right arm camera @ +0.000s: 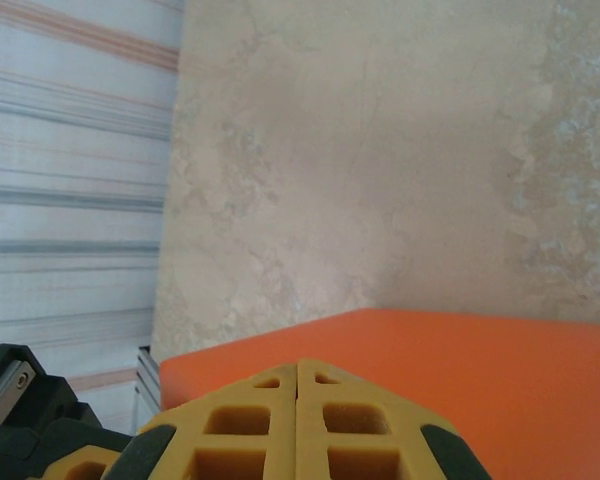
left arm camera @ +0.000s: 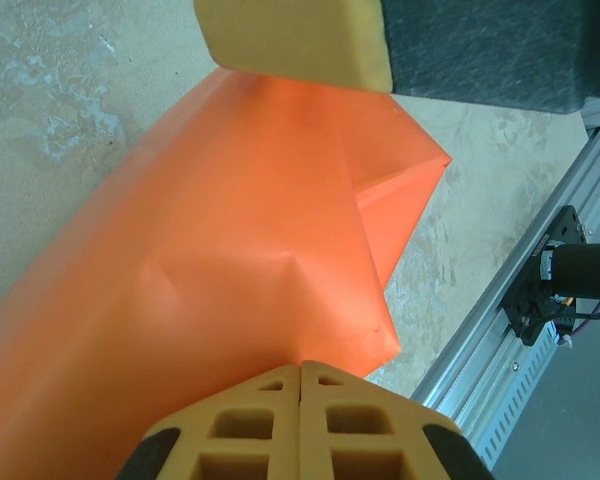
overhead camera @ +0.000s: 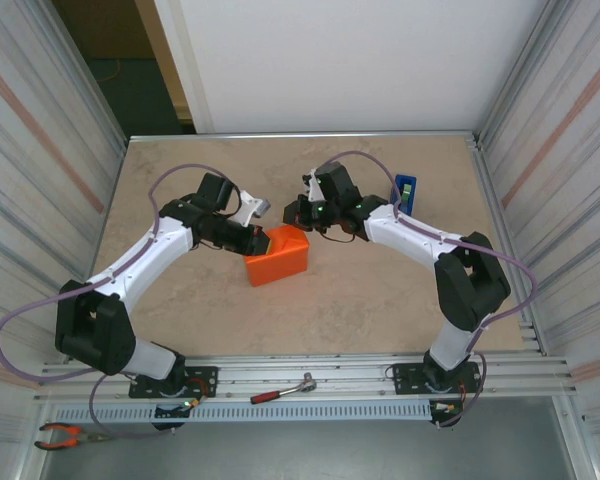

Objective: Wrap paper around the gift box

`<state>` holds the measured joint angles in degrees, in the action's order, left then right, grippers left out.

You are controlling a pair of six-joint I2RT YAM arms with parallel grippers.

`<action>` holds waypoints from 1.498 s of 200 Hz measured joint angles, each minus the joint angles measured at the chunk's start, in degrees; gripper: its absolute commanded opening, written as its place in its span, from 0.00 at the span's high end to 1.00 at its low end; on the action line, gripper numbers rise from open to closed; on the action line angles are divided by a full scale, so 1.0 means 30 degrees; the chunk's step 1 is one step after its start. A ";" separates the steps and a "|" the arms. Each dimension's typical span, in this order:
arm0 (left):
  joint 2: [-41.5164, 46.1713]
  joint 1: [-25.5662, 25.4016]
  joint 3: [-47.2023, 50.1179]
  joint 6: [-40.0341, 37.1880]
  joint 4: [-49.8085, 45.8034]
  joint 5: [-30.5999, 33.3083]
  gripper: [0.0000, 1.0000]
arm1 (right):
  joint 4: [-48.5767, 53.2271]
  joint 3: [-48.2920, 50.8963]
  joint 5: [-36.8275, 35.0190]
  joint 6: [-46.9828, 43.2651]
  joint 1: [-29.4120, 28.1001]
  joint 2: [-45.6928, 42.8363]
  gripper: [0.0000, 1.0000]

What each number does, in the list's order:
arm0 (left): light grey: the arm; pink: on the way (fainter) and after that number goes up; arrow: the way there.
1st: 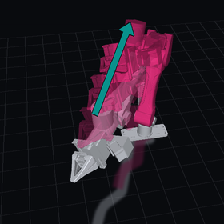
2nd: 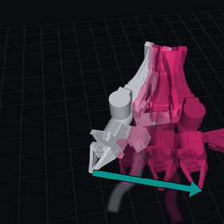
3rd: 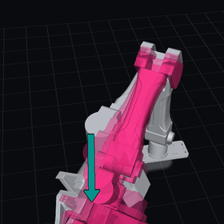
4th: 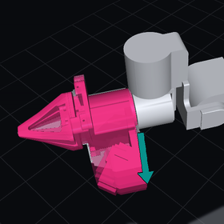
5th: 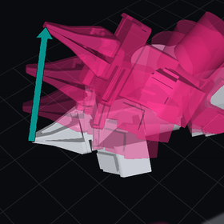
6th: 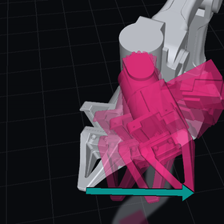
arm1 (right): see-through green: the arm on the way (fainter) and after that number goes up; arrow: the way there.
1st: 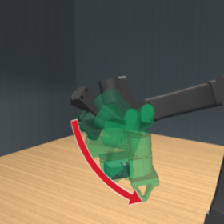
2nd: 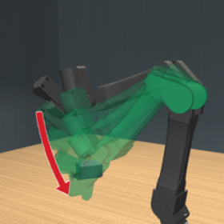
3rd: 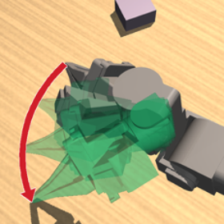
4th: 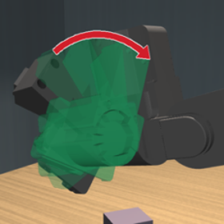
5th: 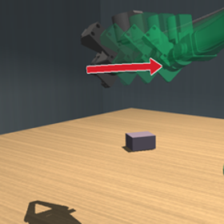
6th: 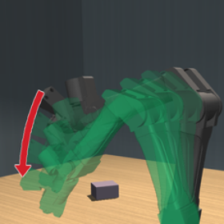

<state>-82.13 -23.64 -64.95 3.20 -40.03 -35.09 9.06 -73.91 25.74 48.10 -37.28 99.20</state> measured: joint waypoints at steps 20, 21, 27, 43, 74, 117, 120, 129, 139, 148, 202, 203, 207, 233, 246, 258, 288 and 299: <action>0.0015 0.0000 0.0051 0.0000 0.0117 0.0015 1.00 | 0.1326 -0.0729 -0.0007 -0.0270 -0.0007 0.0007 1.00; 0.0015 0.0000 0.0051 0.0000 0.0124 0.0015 1.00 | 0.1355 -0.0750 -0.0007 -0.0270 -0.0015 0.0007 1.00; 0.0015 0.0000 0.0051 0.0000 0.0138 0.0015 1.00 | 0.1566 -0.0882 -0.0007 -0.0321 -0.0036 0.0000 1.00; 0.0022 0.0000 0.0073 0.0000 0.0175 0.0022 1.00 | 0.1982 -0.1042 -0.0015 -0.0357 -0.0204 -0.0007 1.00; 0.0022 0.0000 0.0073 0.0000 0.0182 0.0022 1.00 | 0.2586 -0.1049 -0.0022 -0.0401 -0.0918 -0.0087 1.00; 0.0022 0.0000 0.0087 0.0000 0.0248 0.0022 1.00 | 0.2652 -0.0765 -0.0175 -0.0401 -0.1974 -0.0627 1.00; 0.0022 0.0000 0.0087 0.0000 0.0248 0.0022 1.00 | 0.2659 -0.0692 -0.0175 -0.0401 -0.2018 -0.0699 1.00; 0.0022 0.0000 0.0109 0.0000 0.0204 0.0000 1.00 | 0.2645 -0.0437 -0.0372 -0.0393 -0.2171 -0.0925 1.00; 0.0066 -0.0007 0.0131 0.0000 0.0255 0.0007 1.00 | 0.2623 -0.0087 -0.0452 -0.0393 -0.2200 -0.1224 1.00; 0.0058 0.0000 0.0138 0.0000 0.0313 0.0022 1.00 | 0.2630 0.0350 -0.0532 -0.0386 -0.2200 -0.1515 1.00; 0.0022 0.0109 0.0007 0.0379 0.0219 -0.0393 1.00 | 0.2011 0.1967 -0.0707 -0.0321 -0.2193 -0.2375 1.00; 0.0022 0.0117 0.0000 0.0393 0.0219 -0.0415 1.00 | 0.2004 0.1982 -0.0707 -0.0321 -0.2193 -0.2382 1.00; 0.0000 0.0153 -0.0044 0.0459 0.0219 -0.0481 1.00 | 0.1989 0.2004 -0.0714 -0.0321 -0.2193 -0.2404 1.00; -0.0022 0.0525 -0.0685 0.0962 0.0233 -0.1137 0.97 | 0.1800 0.2193 -0.0714 -0.0321 -0.2193 -0.2499 1.00; -0.0015 0.0656 -0.1129 0.1078 0.0248 -0.1406 0.96 | 0.1676 0.2251 -0.0721 -0.0321 -0.2193 -0.2521 1.00; -0.0015 0.0721 -0.1450 0.1107 0.0255 -0.1574 0.96 | 0.1617 0.2288 -0.0721 -0.0313 -0.2193 -0.2535 1.00; -0.0015 0.0714 -0.1559 0.1166 0.0219 -0.1938 0.97 | 0.1515 0.2324 -0.0721 -0.0313 -0.2193 -0.2543 1.00; -0.0015 0.0714 -0.1537 0.1158 0.0226 -0.1953 0.97 | 0.1494 0.2324 -0.0721 -0.0313 -0.2193 -0.2543 1.00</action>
<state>-82.17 -21.50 -69.56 6.68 -39.35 -40.95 13.54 -66.94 23.57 47.16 -43.86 91.57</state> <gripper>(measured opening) 0.062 0.063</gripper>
